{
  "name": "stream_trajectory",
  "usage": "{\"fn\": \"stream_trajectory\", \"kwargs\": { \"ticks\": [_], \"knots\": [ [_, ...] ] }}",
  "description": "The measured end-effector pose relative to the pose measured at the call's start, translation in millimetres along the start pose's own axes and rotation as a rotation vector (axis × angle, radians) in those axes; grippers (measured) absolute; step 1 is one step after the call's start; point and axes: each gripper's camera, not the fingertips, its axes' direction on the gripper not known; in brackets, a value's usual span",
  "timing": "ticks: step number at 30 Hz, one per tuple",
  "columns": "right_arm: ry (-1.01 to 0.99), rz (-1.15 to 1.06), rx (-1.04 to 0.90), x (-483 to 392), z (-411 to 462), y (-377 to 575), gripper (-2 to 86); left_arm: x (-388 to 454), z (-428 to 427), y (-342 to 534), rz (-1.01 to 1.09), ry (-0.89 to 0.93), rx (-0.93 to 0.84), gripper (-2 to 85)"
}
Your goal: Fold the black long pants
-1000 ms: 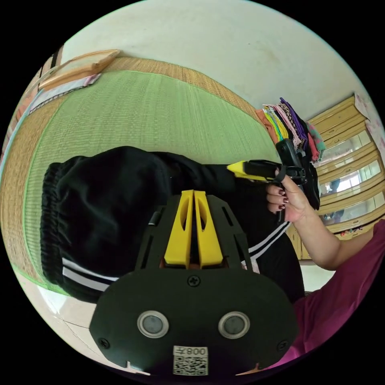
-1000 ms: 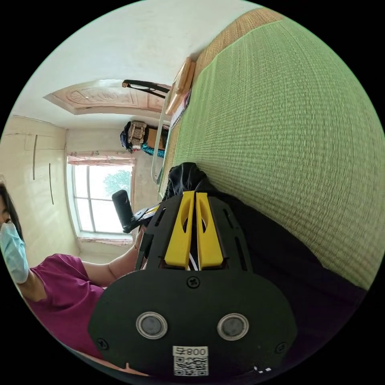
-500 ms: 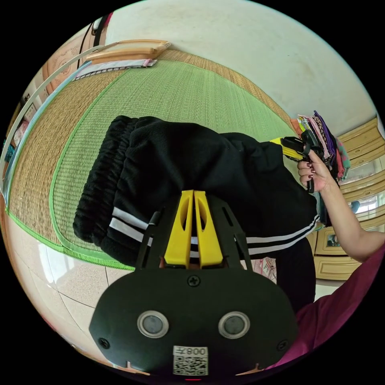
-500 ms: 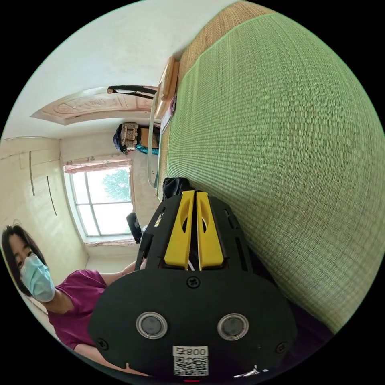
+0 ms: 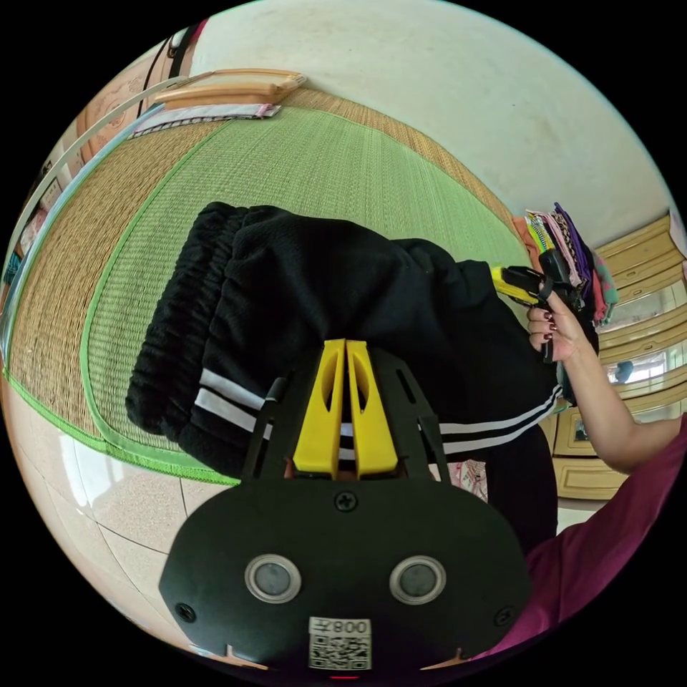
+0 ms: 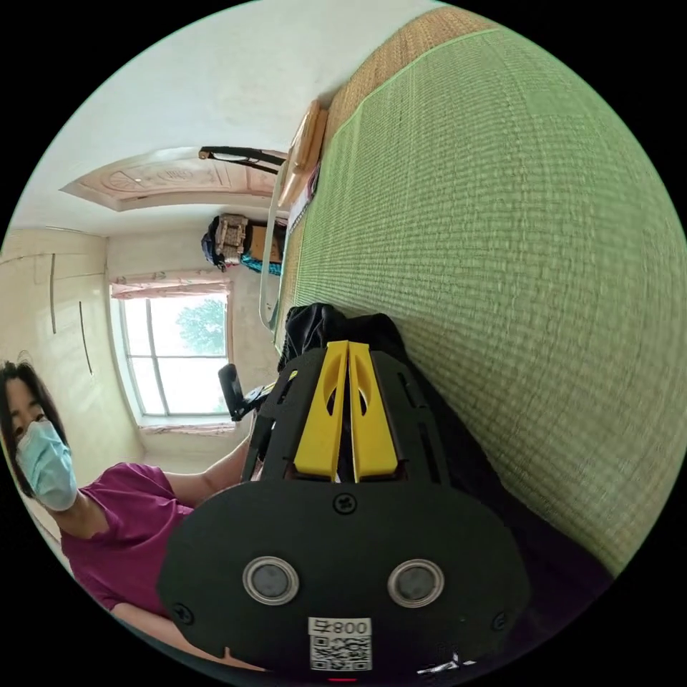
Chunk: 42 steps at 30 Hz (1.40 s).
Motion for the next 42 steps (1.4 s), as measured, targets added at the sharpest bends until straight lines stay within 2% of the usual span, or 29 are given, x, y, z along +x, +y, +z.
{"fn": "stream_trajectory", "kwargs": {
  "ticks": [3,5,12,16,20,23,27,32,39,42],
  "knots": [
    [0.134,-0.028,-0.069,-10.0,15.0,-15.8,0.0,-0.4,-3.5,3.5,-0.003,-0.005,0.002,6.7],
    [0.138,-0.04,-0.07,-12.8,18.1,-20.9,0.0,0.7,-6.2,6.0,0.0,-0.015,0.002,6.1],
    [0.204,-0.004,0.108,-12.0,-21.4,-22.8,0.0,2.6,-14.6,18.7,-0.01,-0.036,0.015,3.4],
    [0.106,0.016,0.191,-9.3,-51.6,-8.3,0.0,0.3,-20.3,24.9,-0.053,-0.004,0.027,0.4],
    [0.124,-0.126,0.108,-48.6,-36.4,17.3,-0.1,2.6,-40.7,22.3,-0.069,-0.004,0.112,-0.4],
    [0.223,-0.179,0.057,-63.2,-10.6,31.7,-0.1,-3.1,-46.7,10.9,-0.1,-0.045,0.127,-0.5],
    [0.529,-0.209,0.029,-60.9,8.2,34.1,0.0,-17.2,-39.2,5.8,-0.133,-0.124,0.088,-0.5],
    [0.539,-0.188,0.046,-61.9,-7.0,35.5,0.0,-9.7,-34.8,7.4,-0.135,-0.094,0.112,-0.5],
    [0.53,-0.267,0.167,-85.9,-64.9,115.1,0.0,19.6,-41.9,7.2,-0.145,-0.098,0.131,-0.3],
    [0.602,-0.246,0.154,-78.4,-78.6,164.6,0.0,24.5,-36.9,9.9,-0.168,-0.078,0.123,0.0]
  ]
}}
